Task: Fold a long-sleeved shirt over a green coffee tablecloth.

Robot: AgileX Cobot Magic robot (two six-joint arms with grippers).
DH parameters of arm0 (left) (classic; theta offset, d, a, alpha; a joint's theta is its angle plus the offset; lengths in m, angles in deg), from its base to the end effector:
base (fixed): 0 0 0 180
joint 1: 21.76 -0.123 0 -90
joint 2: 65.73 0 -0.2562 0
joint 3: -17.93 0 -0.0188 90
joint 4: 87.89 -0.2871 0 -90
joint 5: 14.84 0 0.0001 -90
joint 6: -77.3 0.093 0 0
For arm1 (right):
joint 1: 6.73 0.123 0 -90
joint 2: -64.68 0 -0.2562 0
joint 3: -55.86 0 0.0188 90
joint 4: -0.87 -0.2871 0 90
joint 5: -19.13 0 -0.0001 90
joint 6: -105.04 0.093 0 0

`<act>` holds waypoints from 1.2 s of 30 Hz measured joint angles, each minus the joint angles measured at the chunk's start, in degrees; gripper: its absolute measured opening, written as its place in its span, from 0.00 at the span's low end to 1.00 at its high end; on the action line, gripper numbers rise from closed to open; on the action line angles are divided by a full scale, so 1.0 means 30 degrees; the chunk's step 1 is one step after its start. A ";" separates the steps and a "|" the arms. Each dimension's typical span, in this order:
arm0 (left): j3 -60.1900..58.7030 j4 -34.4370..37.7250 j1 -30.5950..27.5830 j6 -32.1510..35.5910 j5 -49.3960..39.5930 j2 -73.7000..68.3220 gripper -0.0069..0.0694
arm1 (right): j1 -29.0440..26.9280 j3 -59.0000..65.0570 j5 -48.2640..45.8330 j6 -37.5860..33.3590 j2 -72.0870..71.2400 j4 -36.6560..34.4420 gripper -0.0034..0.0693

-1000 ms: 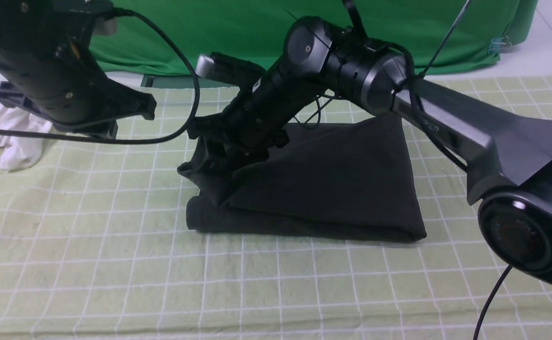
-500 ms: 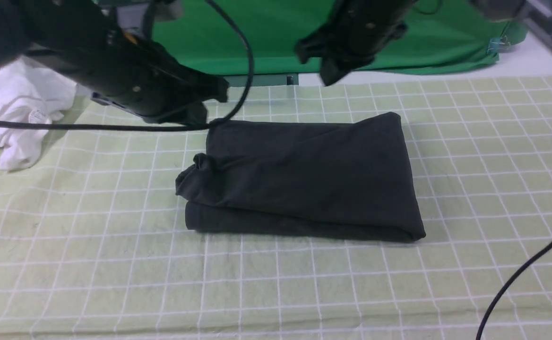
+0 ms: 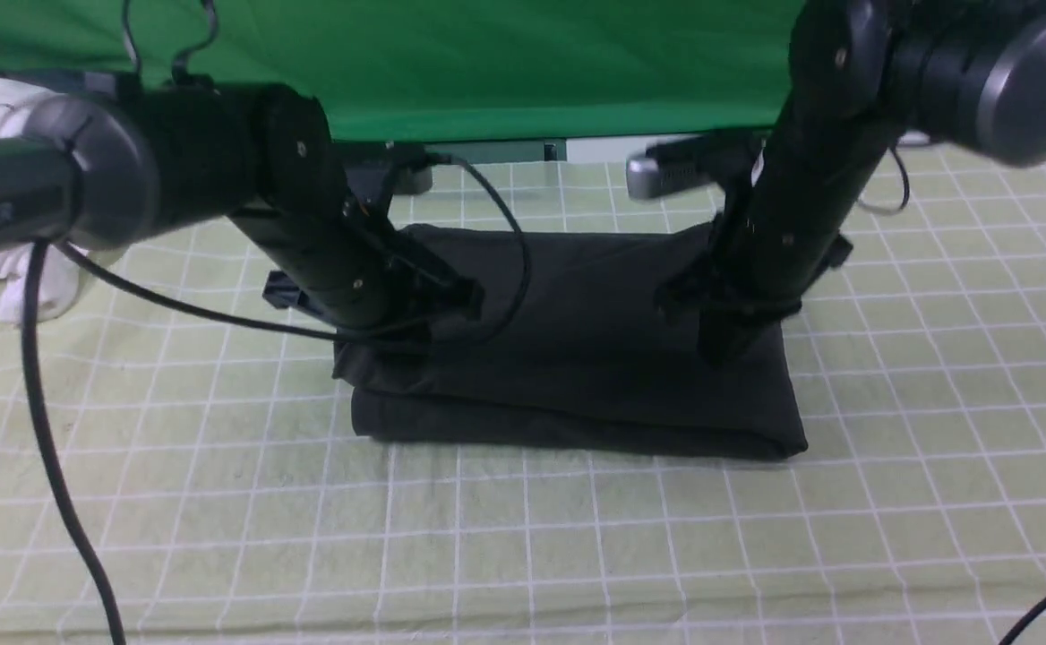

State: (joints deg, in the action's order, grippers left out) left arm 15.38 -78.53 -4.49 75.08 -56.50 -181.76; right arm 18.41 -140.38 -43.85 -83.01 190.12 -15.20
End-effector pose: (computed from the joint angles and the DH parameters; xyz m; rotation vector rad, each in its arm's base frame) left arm 0.3840 -0.1299 0.1455 0.2239 2.8036 -0.2629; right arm 0.3881 0.2075 0.1660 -0.7001 2.9350 0.4183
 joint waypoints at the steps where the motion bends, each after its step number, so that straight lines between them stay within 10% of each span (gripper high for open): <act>1: -0.0193 -0.0173 0.0000 -0.0100 0.0089 -0.0008 0.11 | -0.0032 0.0434 0.0194 0.0000 0.0019 0.0000 0.05; 18: -0.2992 -0.0954 0.0000 -0.1041 0.2690 0.2134 0.11 | -0.0765 0.3272 0.1611 0.0535 -0.1784 0.1011 0.05; 36: -0.3532 0.4594 0.1330 0.3005 0.3847 0.0275 0.11 | -0.0825 0.3272 0.2096 0.0229 -0.1443 0.0274 0.05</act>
State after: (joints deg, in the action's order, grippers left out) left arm 4.78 -64.74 -0.50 84.09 -44.96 -180.93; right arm 15.93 -130.56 -37.56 -82.33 185.79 -14.38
